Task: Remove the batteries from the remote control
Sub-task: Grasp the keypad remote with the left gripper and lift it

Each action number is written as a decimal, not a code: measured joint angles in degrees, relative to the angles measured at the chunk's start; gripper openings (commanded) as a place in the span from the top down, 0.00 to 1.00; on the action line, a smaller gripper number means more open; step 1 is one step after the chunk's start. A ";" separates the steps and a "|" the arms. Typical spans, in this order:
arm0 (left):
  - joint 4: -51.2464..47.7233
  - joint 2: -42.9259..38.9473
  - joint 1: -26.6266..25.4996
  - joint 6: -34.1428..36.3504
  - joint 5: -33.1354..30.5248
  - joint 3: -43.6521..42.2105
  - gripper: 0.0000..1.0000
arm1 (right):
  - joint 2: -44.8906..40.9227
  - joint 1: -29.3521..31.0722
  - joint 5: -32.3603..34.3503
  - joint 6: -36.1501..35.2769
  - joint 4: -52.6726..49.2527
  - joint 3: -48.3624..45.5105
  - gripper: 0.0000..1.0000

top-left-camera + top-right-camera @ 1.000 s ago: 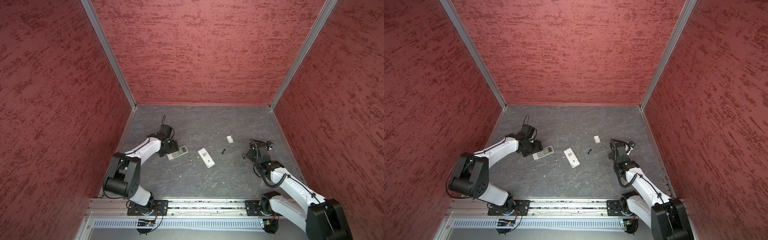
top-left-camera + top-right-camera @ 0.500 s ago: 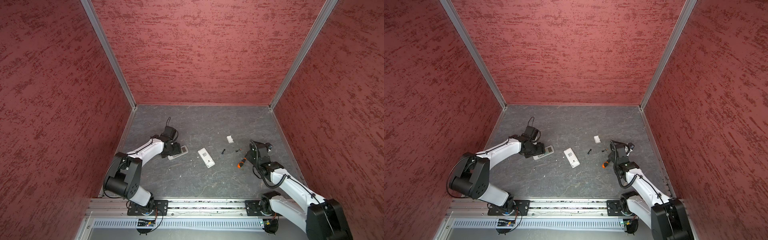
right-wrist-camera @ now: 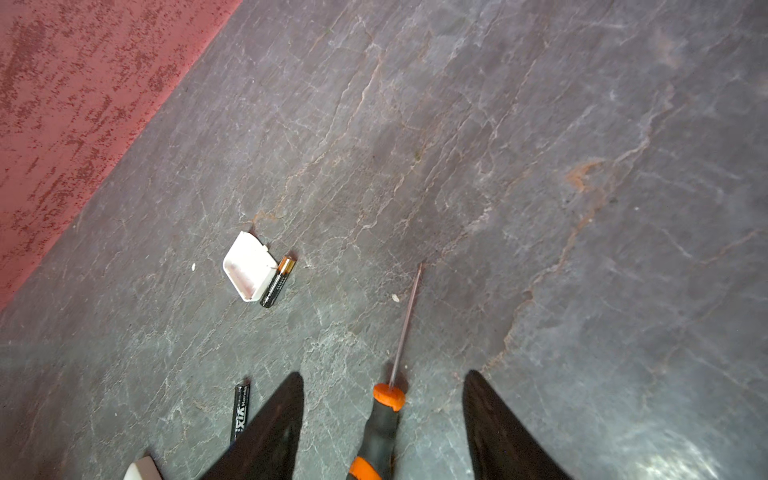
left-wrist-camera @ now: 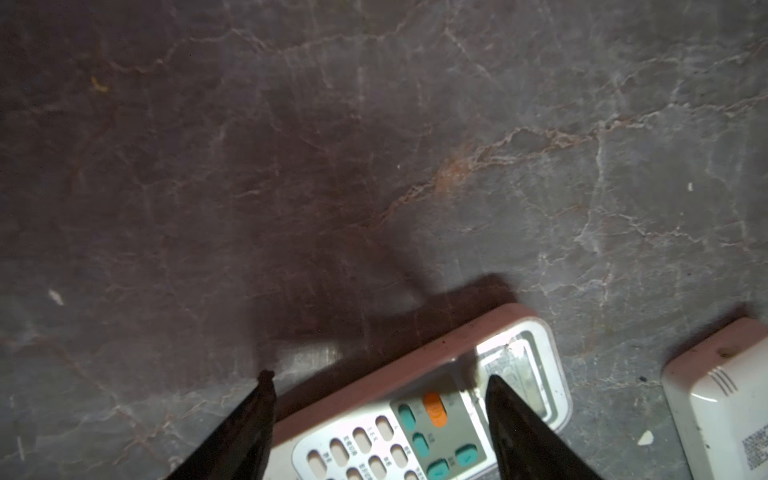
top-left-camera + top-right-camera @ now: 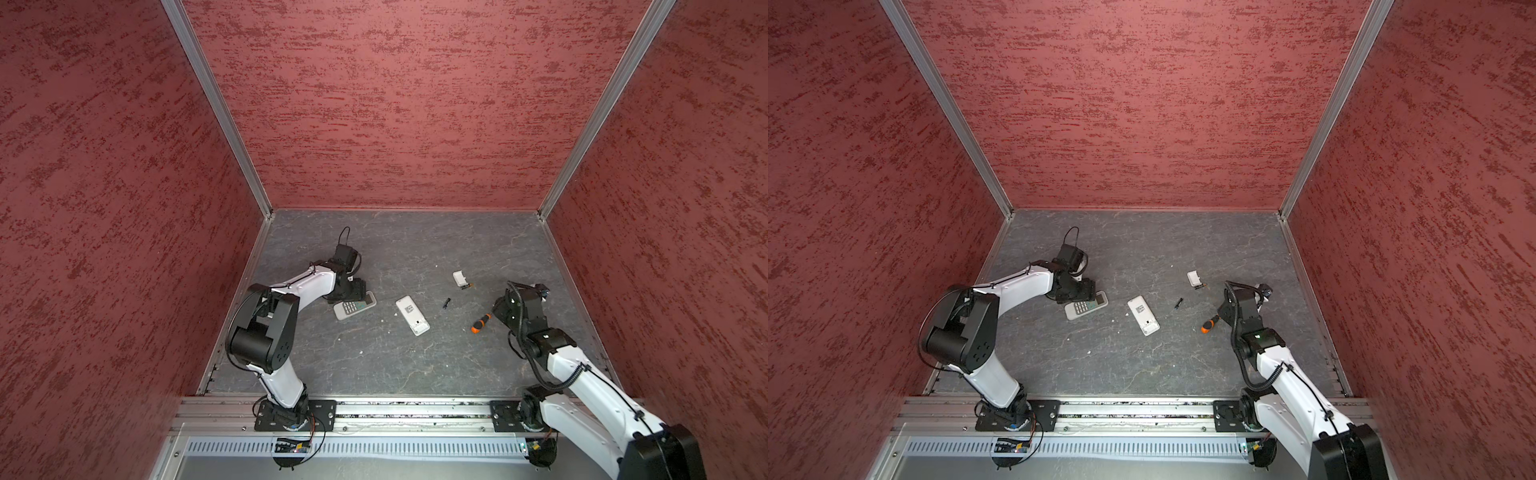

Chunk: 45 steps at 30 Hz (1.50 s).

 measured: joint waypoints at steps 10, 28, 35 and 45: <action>3.10 -3.15 -4.61 -2.34 2.73 -5.35 0.20 | 0.52 0.00 -0.59 -1.01 0.66 0.00 0.38; -8.83 4.28 -15.69 -7.32 -8.68 4.02 0.26 | 3.21 0.09 -2.82 -1.46 4.72 0.00 0.38; -10.64 8.35 -15.78 -6.43 -9.88 9.31 0.50 | 2.95 0.13 -2.82 -2.29 4.59 0.00 0.43; -10.25 7.76 -15.04 -6.97 -9.05 8.83 0.55 | 4.26 4.15 -5.95 -6.51 5.66 2.38 0.46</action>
